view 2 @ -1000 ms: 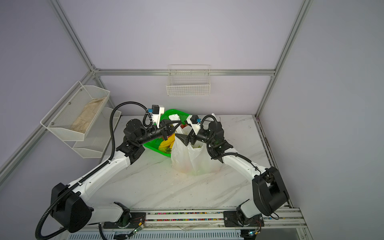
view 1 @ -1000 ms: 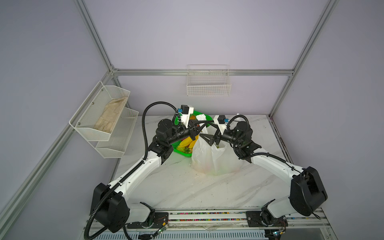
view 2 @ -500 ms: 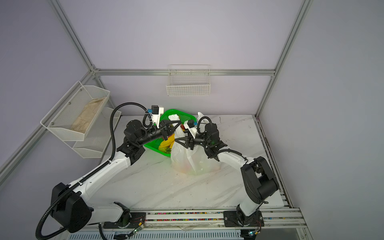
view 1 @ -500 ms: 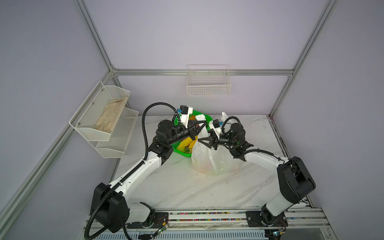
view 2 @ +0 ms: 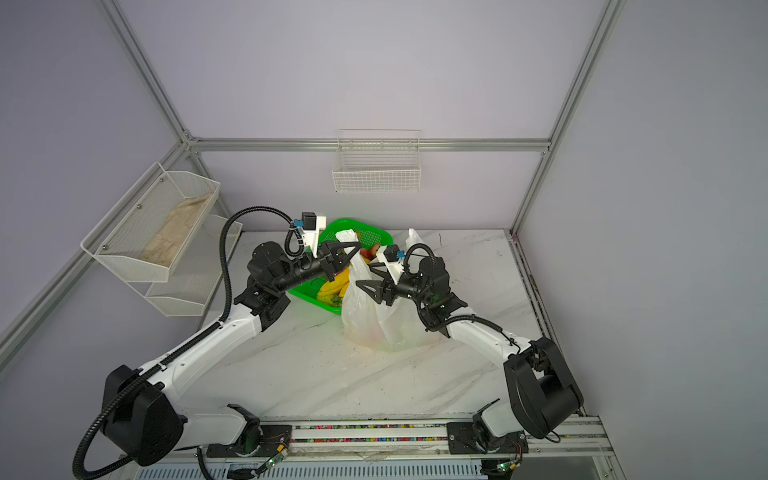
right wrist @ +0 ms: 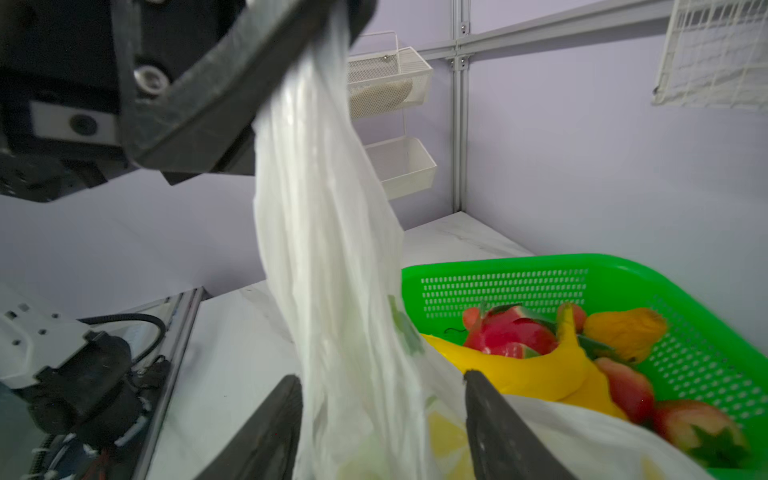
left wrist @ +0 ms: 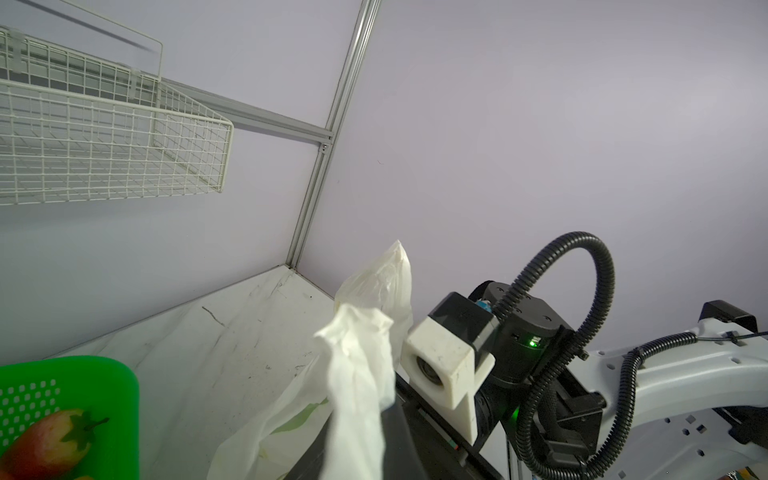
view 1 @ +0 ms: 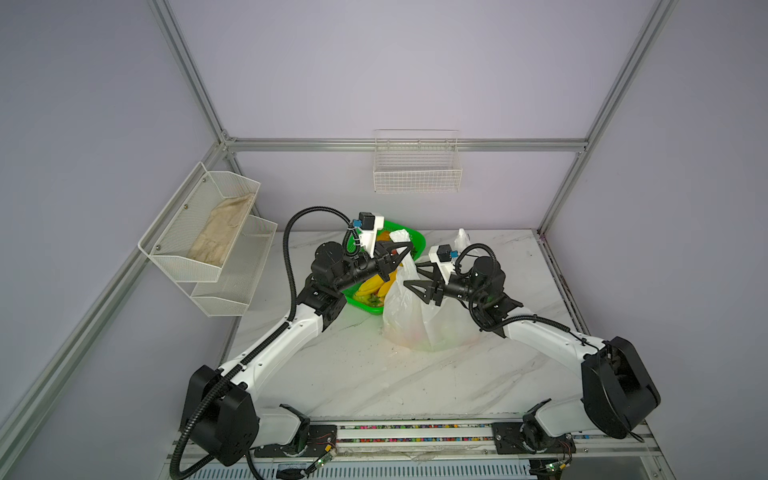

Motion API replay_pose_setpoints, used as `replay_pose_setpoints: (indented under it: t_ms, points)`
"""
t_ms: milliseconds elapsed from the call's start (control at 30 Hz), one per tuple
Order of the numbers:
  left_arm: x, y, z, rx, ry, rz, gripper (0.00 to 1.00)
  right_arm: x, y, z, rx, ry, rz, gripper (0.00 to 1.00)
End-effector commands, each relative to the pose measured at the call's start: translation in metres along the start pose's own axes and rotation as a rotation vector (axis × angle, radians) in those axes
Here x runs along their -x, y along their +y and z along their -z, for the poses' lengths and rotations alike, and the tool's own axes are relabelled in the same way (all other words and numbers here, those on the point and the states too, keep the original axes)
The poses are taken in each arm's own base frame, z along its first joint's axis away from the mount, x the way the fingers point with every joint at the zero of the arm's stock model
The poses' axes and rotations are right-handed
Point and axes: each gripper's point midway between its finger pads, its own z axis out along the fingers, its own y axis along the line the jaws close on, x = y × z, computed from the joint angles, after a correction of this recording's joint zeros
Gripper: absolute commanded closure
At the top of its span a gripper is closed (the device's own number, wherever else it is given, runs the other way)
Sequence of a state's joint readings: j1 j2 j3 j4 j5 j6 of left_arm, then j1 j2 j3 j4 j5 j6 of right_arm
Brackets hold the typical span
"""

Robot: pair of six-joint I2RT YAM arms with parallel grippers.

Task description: Place the fake fruits into the plastic bag and tie a complex knot

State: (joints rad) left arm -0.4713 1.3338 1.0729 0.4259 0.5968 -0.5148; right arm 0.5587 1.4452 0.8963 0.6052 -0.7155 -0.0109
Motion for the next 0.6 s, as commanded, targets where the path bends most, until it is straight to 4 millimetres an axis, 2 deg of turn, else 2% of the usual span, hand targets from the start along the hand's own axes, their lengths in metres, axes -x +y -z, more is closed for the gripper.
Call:
replay_pose_setpoints:
  t_ms: [0,100,233,367,467,567]
  points:
    - [0.009,-0.011,0.006,-0.040,-0.038,-0.023,1.00,0.024,-0.003,-0.006,-0.061,-0.036,0.071,0.18]
    - [0.008,-0.011,0.007,-0.044,-0.039,-0.024,1.00,0.031,0.001,-0.016,-0.023,-0.050,0.091,0.10]
    - [0.010,-0.013,0.008,-0.044,-0.043,-0.027,1.00,0.032,0.012,-0.033,0.061,-0.058,0.103,0.10]
    - [0.014,-0.013,0.010,-0.034,-0.062,-0.023,1.00,0.011,0.016,-0.040,0.111,-0.028,0.065,0.27]
    - [0.019,-0.013,0.014,-0.024,-0.085,-0.020,1.00,-0.004,0.018,-0.033,0.102,-0.028,0.036,0.41]
    - [0.017,-0.011,0.014,-0.020,-0.086,-0.018,1.00,-0.010,0.020,-0.029,0.102,-0.037,-0.001,0.56]
